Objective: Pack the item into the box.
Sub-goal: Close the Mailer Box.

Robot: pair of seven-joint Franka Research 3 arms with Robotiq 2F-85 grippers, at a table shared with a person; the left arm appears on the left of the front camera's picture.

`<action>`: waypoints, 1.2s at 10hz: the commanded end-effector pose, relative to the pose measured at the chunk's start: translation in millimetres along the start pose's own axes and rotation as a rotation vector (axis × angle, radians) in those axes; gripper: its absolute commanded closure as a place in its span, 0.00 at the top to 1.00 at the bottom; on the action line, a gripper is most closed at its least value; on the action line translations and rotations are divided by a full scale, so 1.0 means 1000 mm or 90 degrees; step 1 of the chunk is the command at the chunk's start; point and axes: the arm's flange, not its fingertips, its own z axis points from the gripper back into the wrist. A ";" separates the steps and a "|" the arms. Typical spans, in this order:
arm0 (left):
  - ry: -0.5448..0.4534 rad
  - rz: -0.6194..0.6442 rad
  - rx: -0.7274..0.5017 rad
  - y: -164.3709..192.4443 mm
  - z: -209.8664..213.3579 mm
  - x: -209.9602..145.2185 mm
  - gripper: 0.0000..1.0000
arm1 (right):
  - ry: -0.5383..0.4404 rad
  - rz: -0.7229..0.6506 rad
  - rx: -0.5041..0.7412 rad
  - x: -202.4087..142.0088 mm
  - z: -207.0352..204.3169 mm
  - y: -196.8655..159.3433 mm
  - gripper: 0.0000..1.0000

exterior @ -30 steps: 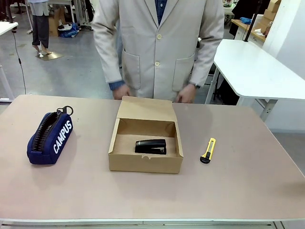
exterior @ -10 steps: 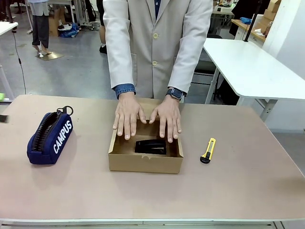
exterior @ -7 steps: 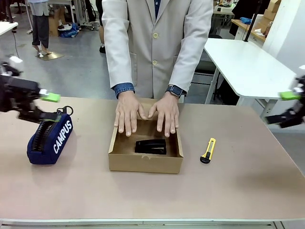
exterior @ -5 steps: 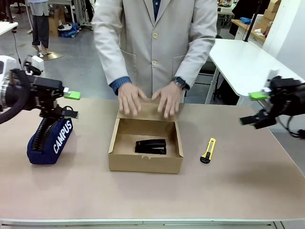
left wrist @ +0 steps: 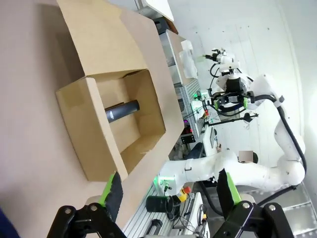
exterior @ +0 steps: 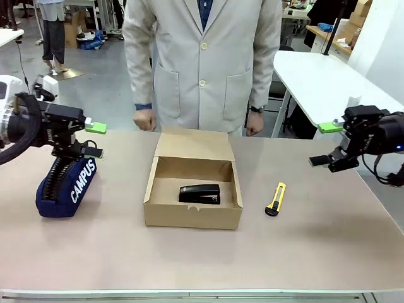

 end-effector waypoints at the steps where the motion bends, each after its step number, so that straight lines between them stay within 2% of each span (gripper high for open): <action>1: -0.037 0.042 0.001 0.012 -0.046 0.054 1.00 | -0.073 -0.064 0.007 0.055 -0.040 0.002 1.00; 4: -0.054 0.098 0.043 0.045 -0.108 0.120 1.00 | -0.104 -0.123 0.015 0.130 -0.099 -0.015 1.00; 5: -0.025 0.131 0.058 0.059 -0.118 0.131 1.00 | -0.113 -0.135 -0.002 0.146 -0.114 -0.025 1.00; 6: -0.022 0.159 0.081 0.072 -0.116 0.132 1.00 | -0.120 -0.149 0.008 0.154 -0.117 -0.035 1.00; 7: -0.048 0.151 0.058 0.072 -0.093 0.121 1.00 | -0.074 -0.164 0.019 0.136 -0.094 -0.032 1.00; 8: -0.050 0.223 0.072 0.058 -0.068 0.107 1.00 | -0.106 -0.125 -0.002 0.142 -0.122 -0.036 1.00; 9: -0.043 0.144 0.068 0.084 -0.118 0.129 1.00 | -0.106 -0.125 -0.002 0.142 -0.122 -0.036 1.00; 10: -0.043 0.144 0.068 0.084 -0.118 0.129 1.00 | -0.101 -0.139 0.005 0.149 -0.116 -0.045 1.00; 11: -0.054 0.175 0.074 0.082 -0.092 0.124 1.00 | -0.161 -0.159 -0.025 0.177 -0.116 -0.056 1.00; 12: -0.032 0.191 0.057 0.093 -0.094 0.125 1.00 | -0.188 -0.181 -0.054 0.195 -0.117 -0.075 1.00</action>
